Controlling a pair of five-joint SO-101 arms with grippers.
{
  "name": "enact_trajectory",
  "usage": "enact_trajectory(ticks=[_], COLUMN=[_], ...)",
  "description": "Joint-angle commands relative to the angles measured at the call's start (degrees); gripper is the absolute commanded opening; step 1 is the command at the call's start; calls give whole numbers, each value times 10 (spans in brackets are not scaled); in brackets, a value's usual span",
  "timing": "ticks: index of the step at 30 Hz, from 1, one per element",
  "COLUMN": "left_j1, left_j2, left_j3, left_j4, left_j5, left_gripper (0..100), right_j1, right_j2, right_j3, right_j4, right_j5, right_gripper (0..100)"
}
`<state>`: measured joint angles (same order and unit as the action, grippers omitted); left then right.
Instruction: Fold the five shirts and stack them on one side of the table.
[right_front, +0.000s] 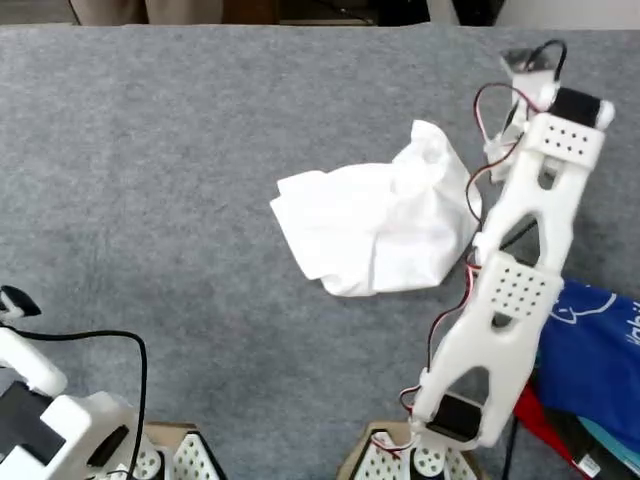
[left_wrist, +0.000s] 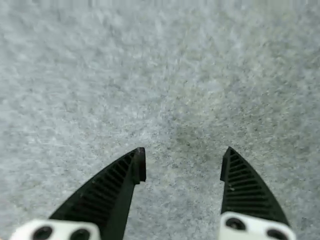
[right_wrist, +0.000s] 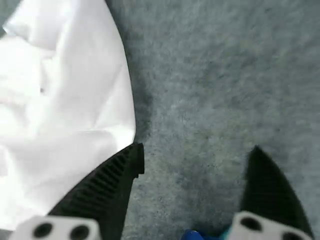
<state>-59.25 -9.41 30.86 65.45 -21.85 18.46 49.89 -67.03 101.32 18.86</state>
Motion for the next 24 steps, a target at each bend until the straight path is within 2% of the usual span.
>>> enact_trajectory(ticks=[1, 3, 7, 12, 17, 24], left_j1=[6, 5, 3, 2, -8, -22], left_j2=[-23, -21, -21, -21, -22, -21], left_j3=[1, 1, 1, 1, 1, 1], left_j4=[-1, -2, -2, -1, -2, -4], left_j5=[13, 13, 13, 13, 13, 11], left_gripper=[253, 253, 253, 253, 253, 253], right_j1=[-41, -86, -204, -327, -364, -364], right_j2=[-118, -160, -220, -233, -232, -232], right_j3=[23, 81, 232, 342, 407, 537], right_j4=[11, 11, 8, -17, -67, -139], right_j5=[3, 1, -50, -102, -123, -129], right_gripper=[341, 313, 299, 300, 299, 288])
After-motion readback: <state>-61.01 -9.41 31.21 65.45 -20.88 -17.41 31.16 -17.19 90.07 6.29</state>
